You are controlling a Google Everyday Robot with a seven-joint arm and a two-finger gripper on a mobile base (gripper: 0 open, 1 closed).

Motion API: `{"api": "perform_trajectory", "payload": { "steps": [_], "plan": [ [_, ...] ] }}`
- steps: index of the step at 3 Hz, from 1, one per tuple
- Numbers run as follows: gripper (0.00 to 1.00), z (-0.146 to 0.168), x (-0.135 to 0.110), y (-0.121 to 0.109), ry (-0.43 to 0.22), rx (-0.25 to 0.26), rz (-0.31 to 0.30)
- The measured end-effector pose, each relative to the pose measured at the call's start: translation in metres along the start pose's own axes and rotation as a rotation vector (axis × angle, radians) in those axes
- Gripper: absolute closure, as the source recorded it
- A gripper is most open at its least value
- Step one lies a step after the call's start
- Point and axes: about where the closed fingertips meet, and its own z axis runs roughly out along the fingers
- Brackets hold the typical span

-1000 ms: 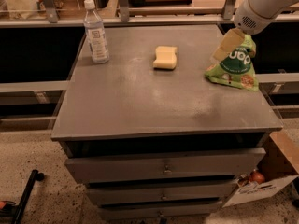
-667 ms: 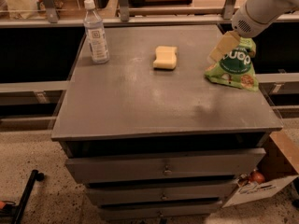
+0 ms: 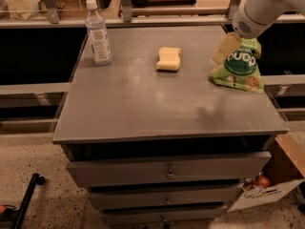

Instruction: Move green rice chip bag near blue plastic bottle

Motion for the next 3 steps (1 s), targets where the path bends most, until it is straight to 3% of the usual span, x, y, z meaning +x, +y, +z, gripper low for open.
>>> {"api": "perform_trajectory", "payload": {
  "steps": [2,3],
  "plan": [
    [0.0,0.037,0.017,0.003,0.127,-0.07,0.175],
    [0.0,0.039,0.018,0.003,0.136,-0.061,0.168]
  ]
}}
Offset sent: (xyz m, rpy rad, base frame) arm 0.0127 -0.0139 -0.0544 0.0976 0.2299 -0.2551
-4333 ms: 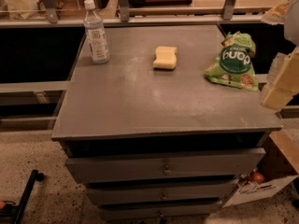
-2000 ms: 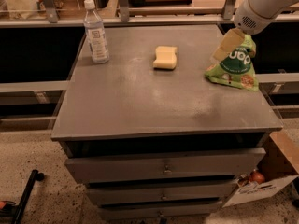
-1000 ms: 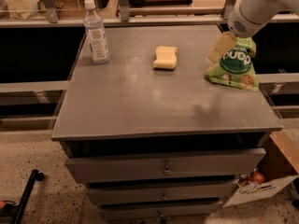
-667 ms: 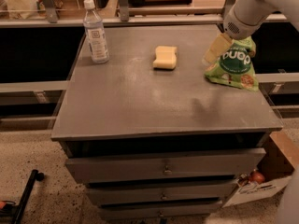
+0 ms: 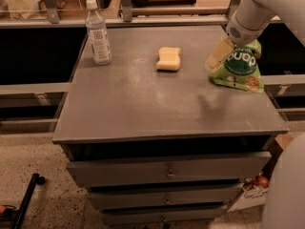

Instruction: Move green rice chip bag near blue plastic bottle

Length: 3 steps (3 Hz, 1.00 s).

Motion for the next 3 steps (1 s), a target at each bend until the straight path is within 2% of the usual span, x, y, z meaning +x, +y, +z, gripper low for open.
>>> {"api": "perform_trajectory", "payload": {
  "steps": [2,3],
  "plan": [
    [0.0,0.011,0.01,-0.019,0.064,0.045,0.047],
    [0.0,0.02,0.018,-0.029,0.11,0.049,0.112]
  ]
}}
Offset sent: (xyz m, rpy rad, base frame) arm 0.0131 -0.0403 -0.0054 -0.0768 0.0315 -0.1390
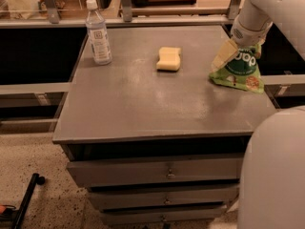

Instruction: Move green rice chip bag near blue plastic bottle

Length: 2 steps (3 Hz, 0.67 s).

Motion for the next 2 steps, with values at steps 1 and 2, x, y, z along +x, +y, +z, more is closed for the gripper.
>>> {"api": "perform_trajectory", "payload": {
  "steps": [1,2],
  "plan": [
    [0.18,0.0139,0.0075,-0.0039,0.051,-0.033,0.048],
    [0.41,0.0193,0.0096,-0.001,0.066,-0.087,0.063]
  ]
}}
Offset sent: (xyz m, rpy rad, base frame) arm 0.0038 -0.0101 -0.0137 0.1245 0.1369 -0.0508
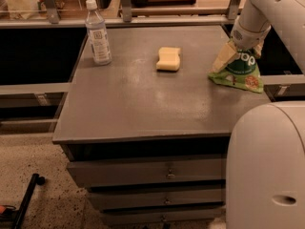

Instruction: Move green rice chip bag near blue plastic bottle

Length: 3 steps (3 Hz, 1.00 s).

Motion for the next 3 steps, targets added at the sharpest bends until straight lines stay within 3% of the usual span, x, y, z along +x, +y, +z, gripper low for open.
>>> {"api": "perform_trajectory", "payload": {
  "steps": [2,3],
  "plan": [
    [0.87,-0.002,0.0,0.0,-0.001,-0.007,0.0],
    [1.0,-0.014,-0.005,0.008,-0.086,-0.096,-0.033]
  ]
}}
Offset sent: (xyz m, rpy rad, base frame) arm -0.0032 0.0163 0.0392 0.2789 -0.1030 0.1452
